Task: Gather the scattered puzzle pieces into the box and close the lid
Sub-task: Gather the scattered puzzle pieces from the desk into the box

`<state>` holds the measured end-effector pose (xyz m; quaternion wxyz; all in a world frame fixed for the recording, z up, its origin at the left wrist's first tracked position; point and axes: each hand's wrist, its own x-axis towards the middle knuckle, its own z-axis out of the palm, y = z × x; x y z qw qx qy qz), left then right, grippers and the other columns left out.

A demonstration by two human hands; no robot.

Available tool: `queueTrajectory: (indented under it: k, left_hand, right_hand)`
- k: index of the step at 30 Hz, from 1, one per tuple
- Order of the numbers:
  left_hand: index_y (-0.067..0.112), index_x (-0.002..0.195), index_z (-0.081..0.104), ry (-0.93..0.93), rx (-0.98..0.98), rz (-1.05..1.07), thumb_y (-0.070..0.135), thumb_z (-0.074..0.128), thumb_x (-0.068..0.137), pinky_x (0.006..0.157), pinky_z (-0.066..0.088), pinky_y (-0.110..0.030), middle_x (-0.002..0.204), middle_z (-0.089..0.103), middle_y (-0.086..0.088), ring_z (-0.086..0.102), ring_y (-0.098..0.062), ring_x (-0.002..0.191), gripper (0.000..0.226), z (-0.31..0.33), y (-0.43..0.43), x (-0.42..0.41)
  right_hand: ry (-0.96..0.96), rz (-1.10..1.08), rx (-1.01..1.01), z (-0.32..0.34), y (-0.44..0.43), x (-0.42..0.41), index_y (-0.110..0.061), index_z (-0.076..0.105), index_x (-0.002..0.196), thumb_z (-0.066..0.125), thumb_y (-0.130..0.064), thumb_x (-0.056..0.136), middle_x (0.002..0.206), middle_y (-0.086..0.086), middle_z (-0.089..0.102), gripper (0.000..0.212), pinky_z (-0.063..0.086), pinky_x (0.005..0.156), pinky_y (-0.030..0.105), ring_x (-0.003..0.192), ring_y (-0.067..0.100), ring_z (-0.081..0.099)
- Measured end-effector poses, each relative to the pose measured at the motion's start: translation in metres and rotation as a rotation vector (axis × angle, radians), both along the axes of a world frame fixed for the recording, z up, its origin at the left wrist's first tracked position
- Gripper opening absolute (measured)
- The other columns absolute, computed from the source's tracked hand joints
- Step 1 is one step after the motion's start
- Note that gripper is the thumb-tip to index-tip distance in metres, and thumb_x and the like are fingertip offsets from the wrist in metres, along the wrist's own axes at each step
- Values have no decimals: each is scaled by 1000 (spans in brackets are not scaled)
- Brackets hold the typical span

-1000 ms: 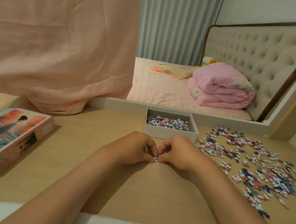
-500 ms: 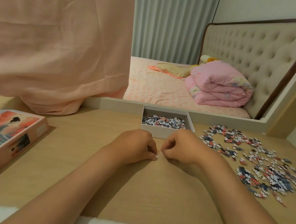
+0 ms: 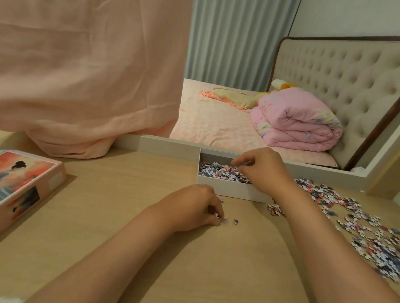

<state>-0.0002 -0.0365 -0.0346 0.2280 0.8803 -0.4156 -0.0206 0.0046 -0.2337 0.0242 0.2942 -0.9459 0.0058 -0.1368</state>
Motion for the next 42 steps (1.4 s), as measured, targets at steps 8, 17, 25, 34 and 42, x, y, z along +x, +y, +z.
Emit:
queueTrajectory:
  k: [8,17,25,34,42]
  left_hand:
    - [27,90,73,46,-47,19,32,77,81,66,37,-22,85,54,12,49,1,71,11,-4,0,2]
    - [32,81,68,122,-176,62,27,81,76,62,41,-16,72,61,13,53,0,64,15,-7,1,-1]
    - [37,86,74,51,-91,137,43,78,77,65,48,-25,76,66,15,59,0,67,12,-2,2,-2]
    - [43,107,72,-80,64,128,45,70,83,73,43,-24,99,72,14,63,-5,88,25,1,-12,-14]
    - [37,93,73,-34,72,127,38,72,81,65,40,-22,89,67,16,53,0,74,13,4,-11,-13]
  right_hand:
    - [370,188,-207,-15,2,-47,-29,80,91,84,-27,74,83,-16,75,18,53,71,20,71,-5,66]
    - [380,198,-208,-30,0,-51,-27,77,81,82,-26,79,78,-13,71,5,46,67,21,75,1,63]
    - [351,270,-203,-34,5,-47,-30,78,106,77,-25,84,89,-14,72,22,46,74,21,80,2,63]
    - [212,147,-124,-22,-7,-50,-24,75,74,70,-18,81,65,-14,67,10,45,61,18,62,-3,60]
    - [29,-52,-139,1,-6,-10,-31,78,92,71,-30,88,95,-11,73,9,54,83,35,91,13,64]
